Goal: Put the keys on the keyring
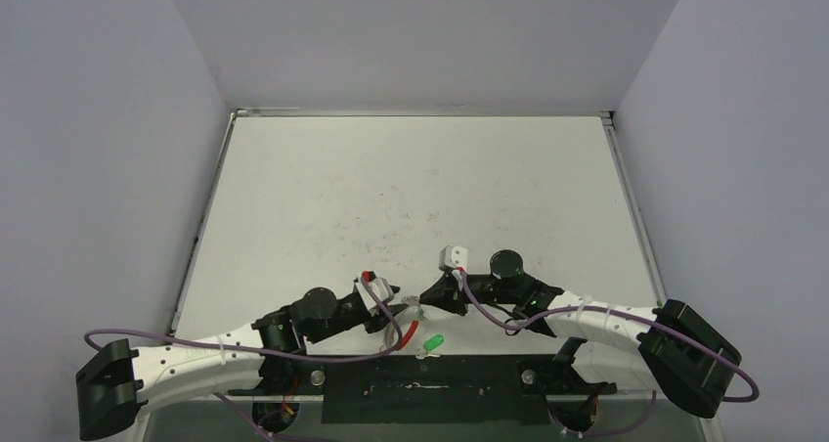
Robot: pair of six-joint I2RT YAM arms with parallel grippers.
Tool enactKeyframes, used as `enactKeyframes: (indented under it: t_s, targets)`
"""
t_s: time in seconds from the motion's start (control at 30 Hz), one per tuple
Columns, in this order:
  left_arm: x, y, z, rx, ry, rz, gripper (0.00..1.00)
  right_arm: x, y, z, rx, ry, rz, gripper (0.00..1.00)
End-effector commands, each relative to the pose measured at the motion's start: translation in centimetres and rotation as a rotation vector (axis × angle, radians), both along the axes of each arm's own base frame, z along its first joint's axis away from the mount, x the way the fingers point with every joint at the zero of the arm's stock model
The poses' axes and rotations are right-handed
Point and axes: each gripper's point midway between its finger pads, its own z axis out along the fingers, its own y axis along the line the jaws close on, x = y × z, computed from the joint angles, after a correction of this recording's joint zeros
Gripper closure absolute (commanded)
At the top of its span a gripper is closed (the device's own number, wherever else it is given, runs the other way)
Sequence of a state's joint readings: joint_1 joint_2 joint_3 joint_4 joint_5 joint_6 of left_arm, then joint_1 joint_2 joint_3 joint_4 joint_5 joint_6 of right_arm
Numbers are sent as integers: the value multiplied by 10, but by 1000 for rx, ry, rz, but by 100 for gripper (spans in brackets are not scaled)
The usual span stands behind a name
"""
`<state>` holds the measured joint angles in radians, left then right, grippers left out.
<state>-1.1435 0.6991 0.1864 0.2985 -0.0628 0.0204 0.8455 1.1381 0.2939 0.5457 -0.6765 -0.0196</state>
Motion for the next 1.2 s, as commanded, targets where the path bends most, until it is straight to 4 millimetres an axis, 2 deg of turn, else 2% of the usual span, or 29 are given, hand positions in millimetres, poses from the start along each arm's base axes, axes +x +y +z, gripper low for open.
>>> enactKeyframes:
  t_s: [0.0,0.23,0.4,0.53,0.83,1.0,1.17]
  targets:
    - [1,-14,46,-171,-90,-36,64,-12,19,43,144,-104,160,100]
    - [-12,-9,46,-204,-206,-122,69,-24,24,60,215,-96,229,100]
    - [-17,-1,41,-202,-242,-139,69,-24,24,67,228,-106,229,100]
    - [-21,1,45,-236,-252,-149,69,-27,24,70,233,-104,236,100]
    - [-22,-10,51,-244,-242,-177,70,-28,26,72,235,-101,237,100]
    - [-21,-14,48,-229,-234,-182,74,-29,25,74,235,-109,237,100]
    - [-20,-16,54,-255,-232,-178,78,-30,25,73,228,-109,241,100]
